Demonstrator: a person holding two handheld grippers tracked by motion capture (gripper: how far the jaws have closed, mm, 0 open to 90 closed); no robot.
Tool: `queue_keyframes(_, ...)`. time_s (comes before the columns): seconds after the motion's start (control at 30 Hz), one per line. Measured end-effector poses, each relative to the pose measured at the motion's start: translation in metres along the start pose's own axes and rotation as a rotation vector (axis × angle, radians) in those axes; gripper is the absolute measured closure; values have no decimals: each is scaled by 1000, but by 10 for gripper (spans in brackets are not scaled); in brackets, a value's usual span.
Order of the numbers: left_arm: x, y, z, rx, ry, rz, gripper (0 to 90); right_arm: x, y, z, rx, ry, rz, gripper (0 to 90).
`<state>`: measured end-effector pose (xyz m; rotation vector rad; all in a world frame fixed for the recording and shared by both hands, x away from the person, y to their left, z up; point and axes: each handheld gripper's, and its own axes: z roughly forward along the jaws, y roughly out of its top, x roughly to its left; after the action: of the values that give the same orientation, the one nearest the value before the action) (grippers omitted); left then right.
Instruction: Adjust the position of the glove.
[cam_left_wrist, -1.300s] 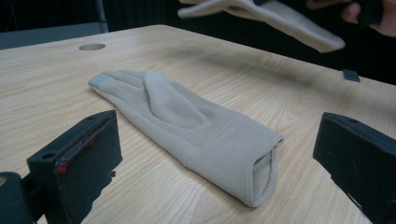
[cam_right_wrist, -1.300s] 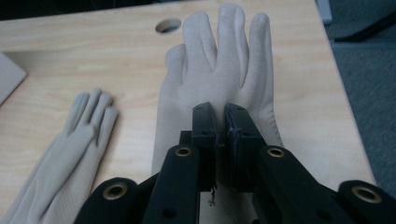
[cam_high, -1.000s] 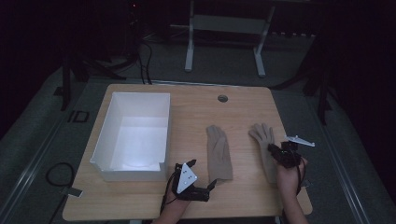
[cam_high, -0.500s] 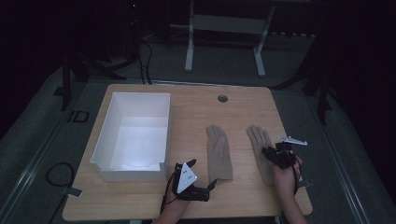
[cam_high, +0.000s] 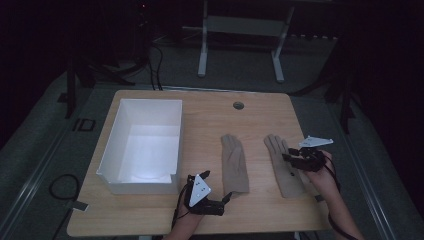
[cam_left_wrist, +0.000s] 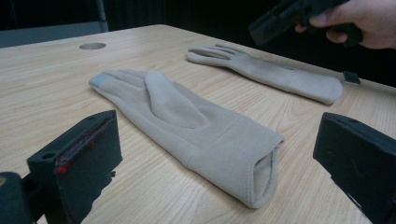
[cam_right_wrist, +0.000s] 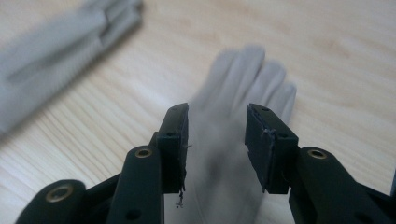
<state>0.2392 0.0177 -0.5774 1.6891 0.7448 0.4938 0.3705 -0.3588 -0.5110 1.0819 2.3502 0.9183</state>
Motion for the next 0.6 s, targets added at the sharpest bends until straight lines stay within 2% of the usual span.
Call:
queue_keyframes(0.07,-1,0,0,0,10,6,13,-1,-7,3,7,14,17,581)
queue_keyframes(0.2,-1,0,0,-1,14,9,12,-1,-20,8,-1,12,53,546)
queue_keyframes(0.3,-1,0,0,0,13,13,12,-2,-25,10,-1,-3,38,575)
queue_keyframes(0.37,-1,0,0,0,14,14,12,-3,-30,15,18,20,53,585)
queue_keyframes(0.4,-1,0,0,0,14,13,12,-3,-32,18,33,16,46,584)
queue_keyframes(0.47,-1,0,0,1,14,15,13,-3,-36,20,15,30,57,604)
queue_keyframes(0.6,-1,0,0,2,14,14,13,-1,-38,20,0,58,69,760)
